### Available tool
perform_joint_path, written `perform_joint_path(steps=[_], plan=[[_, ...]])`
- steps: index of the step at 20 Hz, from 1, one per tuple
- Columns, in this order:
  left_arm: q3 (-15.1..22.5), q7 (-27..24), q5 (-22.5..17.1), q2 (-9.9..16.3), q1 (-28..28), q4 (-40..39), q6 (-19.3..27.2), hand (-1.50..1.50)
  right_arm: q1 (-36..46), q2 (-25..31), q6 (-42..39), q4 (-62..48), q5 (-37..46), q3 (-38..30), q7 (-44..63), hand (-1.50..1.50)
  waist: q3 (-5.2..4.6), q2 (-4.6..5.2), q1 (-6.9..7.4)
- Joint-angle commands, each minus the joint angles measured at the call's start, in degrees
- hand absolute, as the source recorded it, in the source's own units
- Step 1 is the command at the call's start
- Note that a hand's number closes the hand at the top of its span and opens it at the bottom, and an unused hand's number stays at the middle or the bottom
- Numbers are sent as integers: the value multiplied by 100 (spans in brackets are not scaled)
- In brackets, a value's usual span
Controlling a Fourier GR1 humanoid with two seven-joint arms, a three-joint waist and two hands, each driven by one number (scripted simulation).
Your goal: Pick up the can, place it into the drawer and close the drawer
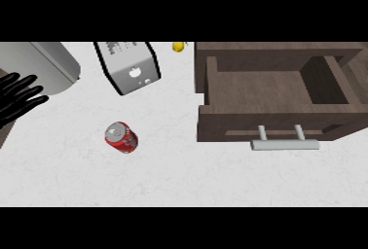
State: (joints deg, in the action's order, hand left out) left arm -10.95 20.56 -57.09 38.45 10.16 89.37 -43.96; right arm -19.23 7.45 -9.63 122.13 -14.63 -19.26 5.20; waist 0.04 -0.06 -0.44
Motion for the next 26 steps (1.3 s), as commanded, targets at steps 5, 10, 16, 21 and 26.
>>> perform_joint_path(steps=[5,10,16,21,26], plan=[[318,750,-676,-174,6,-8,396,-150,-274,153,-567,-214,-450,-599,-222,-150,-1,-2,8],[348,1051,-620,-336,577,-115,765,-150,-561,83,-866,208,-870,-926,-72,-150,-1,-3,-21],[515,635,664,-1099,637,-564,517,-150,-628,-293,-1023,97,-585,-903,-269,-150,-4,6,-24],[756,235,1674,-1679,629,-726,622,-150,-586,6,-1168,299,-1026,-1222,209,-150,-5,6,-30],[480,-303,2202,-1641,458,-1065,156,-150,-680,19,-1453,148,-1315,-1658,63,-150,-5,3,-17]])
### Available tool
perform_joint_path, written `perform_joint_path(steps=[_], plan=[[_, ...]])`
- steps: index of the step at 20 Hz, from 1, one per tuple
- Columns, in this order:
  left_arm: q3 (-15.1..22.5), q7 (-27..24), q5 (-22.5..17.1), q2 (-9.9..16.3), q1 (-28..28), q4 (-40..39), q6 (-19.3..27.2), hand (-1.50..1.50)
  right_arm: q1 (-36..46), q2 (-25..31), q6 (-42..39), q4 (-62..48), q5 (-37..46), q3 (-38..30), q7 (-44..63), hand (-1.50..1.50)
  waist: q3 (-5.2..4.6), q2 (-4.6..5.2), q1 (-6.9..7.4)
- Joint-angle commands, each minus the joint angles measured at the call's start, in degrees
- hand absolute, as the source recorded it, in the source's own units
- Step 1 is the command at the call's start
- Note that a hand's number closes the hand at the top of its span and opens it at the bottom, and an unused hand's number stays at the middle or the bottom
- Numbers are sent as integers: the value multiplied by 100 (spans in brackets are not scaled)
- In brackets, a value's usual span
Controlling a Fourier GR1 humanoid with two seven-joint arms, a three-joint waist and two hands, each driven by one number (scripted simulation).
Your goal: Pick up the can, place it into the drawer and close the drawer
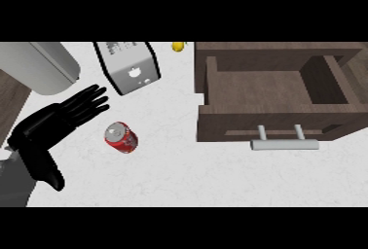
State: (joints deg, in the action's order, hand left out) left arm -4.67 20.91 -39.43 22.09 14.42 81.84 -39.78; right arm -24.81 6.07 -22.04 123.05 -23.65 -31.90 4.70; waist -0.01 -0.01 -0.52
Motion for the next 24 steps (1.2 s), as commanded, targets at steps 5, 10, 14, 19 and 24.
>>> perform_joint_path(steps=[5,10,14,19,24], plan=[[-31,-778,1173,-355,-117,-683,-194,-150,270,243,-38,126,-485,-400,550,-150,-3,1,17],[-204,-1944,2126,-555,454,-1852,-155,-150,73,218,-606,-428,-450,-737,60,-150,-2,7,-17],[-386,-2667,2611,-300,783,-2923,-373,-150,175,-287,-252,222,44,-276,366,-150,-5,21,-29],[-234,-3597,3387,-360,886,-3690,-146,-150,-128,-144,-697,171,-533,-774,369,-150,-5,14,-45],[-171,-4733,3945,-139,1080,-4925,-348,-150,74,-85,-743,20,-453,-768,281,-150,-10,37,-83]])
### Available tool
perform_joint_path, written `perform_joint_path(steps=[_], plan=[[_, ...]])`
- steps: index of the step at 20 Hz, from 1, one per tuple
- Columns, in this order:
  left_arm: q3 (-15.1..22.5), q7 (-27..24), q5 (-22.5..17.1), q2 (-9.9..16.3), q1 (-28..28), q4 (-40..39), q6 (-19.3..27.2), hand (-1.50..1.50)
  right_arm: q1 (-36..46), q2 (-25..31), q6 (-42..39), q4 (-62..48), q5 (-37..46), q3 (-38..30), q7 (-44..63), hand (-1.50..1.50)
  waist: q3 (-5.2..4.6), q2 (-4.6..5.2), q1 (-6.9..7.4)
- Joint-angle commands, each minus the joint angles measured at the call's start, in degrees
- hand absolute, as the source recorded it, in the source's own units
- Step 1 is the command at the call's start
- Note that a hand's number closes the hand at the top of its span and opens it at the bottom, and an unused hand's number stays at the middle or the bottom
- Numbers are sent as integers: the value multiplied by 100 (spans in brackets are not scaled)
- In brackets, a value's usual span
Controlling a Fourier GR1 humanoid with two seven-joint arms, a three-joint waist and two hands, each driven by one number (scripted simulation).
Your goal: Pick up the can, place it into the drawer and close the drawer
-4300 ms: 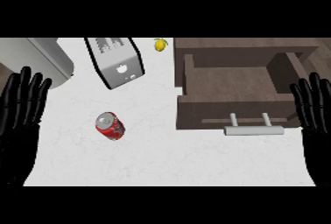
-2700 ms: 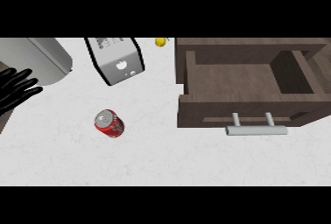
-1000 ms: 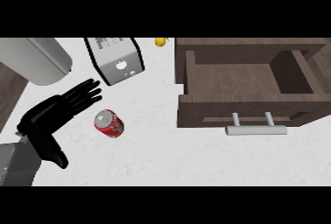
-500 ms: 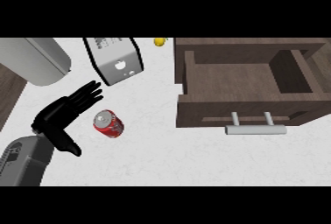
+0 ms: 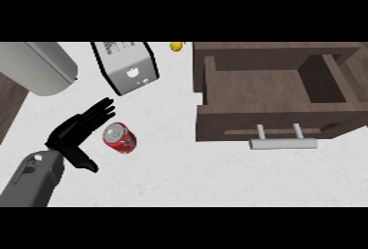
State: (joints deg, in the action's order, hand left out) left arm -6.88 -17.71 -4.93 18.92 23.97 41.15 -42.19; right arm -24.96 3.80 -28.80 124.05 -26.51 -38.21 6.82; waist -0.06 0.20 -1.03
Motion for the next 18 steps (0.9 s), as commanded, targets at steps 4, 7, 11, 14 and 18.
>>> perform_joint_path(steps=[4,7,11,14,18], plan=[[123,-1123,733,43,509,-1463,77,-150,-1,-96,-72,265,-149,-127,224,-150,-2,2,-12],[110,-1304,818,-9,692,-2032,119,-150,168,-64,-152,-54,-45,-107,129,-150,-4,20,-38],[163,-1649,910,-27,677,-2279,20,-150,135,95,42,284,-418,-286,516,-150,-10,25,-63],[218,-1680,996,-166,672,-2397,144,-150,252,-57,68,278,-153,-185,488,-150,-4,12,-20],[129,-1664,915,-370,934,-2584,236,-150,69,71,-303,27,-514,-435,296,-150,-5,16,-83]])
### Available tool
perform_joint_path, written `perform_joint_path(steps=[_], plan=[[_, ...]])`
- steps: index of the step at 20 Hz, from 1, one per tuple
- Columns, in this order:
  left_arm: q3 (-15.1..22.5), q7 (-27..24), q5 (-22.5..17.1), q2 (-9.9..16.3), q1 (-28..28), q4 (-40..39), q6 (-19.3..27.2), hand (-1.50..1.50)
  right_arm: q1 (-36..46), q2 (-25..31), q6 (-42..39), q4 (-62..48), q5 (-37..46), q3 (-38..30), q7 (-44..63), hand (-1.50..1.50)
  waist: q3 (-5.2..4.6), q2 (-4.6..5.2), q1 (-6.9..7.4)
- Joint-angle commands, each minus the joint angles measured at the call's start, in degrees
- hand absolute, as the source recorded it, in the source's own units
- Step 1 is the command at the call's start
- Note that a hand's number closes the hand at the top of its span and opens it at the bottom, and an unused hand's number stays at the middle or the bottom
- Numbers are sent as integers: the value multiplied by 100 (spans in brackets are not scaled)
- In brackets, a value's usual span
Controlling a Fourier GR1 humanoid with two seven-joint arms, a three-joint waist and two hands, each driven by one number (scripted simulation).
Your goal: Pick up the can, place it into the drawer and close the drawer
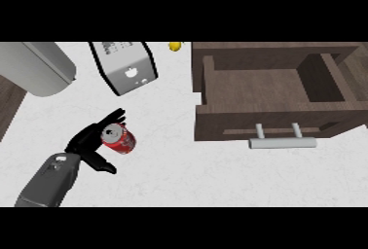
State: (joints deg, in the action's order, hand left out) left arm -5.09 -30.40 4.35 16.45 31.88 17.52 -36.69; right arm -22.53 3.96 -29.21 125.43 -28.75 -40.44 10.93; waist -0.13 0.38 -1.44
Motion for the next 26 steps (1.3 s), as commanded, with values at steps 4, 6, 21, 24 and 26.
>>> perform_joint_path(steps=[4,6,21,24,26], plan=[[-205,-251,-152,-182,290,-585,-478,-150,-35,-43,-125,9,-73,-55,22,-150,-3,19,-54],[-204,-273,-150,-433,272,-601,-259,150,-342,-354,-254,305,11,49,12,-150,-4,17,-78],[-1127,73,-1188,-700,148,16,706,150,-326,-391,-50,400,-188,-89,251,-150,14,-52,187],[-1620,-244,-1567,-842,-9,188,1793,150,-361,-363,-15,394,-361,-220,271,-150,20,-91,251],[-1607,-309,-1643,-1153,-51,540,2028,150,-341,-233,4,281,-412,-303,292,-150,27,-116,285]])
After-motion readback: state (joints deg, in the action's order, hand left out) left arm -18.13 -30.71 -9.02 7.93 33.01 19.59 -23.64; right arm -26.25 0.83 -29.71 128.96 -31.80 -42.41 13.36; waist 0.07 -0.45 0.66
